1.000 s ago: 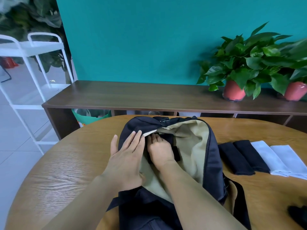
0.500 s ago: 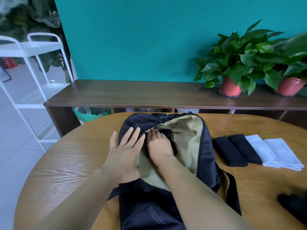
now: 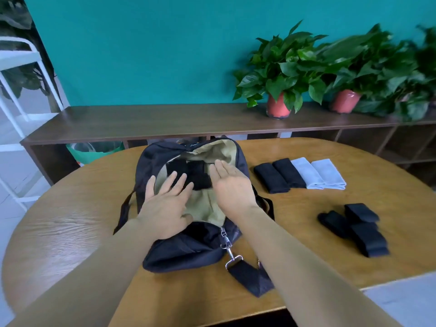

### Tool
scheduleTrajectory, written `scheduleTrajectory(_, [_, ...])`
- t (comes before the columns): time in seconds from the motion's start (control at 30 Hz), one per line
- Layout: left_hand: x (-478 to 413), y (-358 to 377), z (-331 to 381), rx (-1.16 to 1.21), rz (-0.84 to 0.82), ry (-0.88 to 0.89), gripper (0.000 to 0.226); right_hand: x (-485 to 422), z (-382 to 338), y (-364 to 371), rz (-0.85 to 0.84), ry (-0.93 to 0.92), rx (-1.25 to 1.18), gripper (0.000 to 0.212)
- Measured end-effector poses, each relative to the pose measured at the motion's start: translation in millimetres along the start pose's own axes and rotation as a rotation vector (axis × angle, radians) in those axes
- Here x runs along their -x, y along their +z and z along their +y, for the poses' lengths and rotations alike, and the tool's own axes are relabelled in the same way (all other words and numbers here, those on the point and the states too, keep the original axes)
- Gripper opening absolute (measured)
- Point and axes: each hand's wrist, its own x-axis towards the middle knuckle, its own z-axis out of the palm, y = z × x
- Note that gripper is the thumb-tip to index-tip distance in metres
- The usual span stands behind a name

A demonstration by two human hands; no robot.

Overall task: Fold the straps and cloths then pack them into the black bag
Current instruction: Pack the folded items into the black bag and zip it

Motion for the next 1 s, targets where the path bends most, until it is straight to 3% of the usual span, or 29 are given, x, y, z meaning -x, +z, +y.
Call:
scheduleTrajectory(0.07, [1, -3, 14, -0.017, -0.016, 0.021, 0.072, 20, 24, -9, 0.035, -0.003, -0.037, 0.046])
scheduleTrajectory(0.17, [-1, -8, 34, -0.039, -0.026, 0.052, 0.067, 51, 65, -20, 0.028, 0.135, -0.015, 0.046])
scheduleTrajectory(0.3, [-4, -11, 56, -0.043, -0.052, 0.080, 0.064, 98, 123, -28, -0.266, 0.364, 0.141, 0.053])
scheduleTrajectory(0.4, [-7, -11, 71, -0.065, -0.064, 0.098, 0.062, 133, 159, -30, -0.386, 0.518, 0.235, 0.057])
scheduleTrajectory(0.67, [-4, -12, 88, -0.134, -0.103, 0.082, 0.060, 179, 193, -25, -0.651, 0.856, 0.050, 0.064])
scheduleTrajectory(1.0, [-6, -6, 87, -0.118, -0.119, 0.091, 0.060, 160, 141, -6, -0.635, 0.759, -0.059, 0.062])
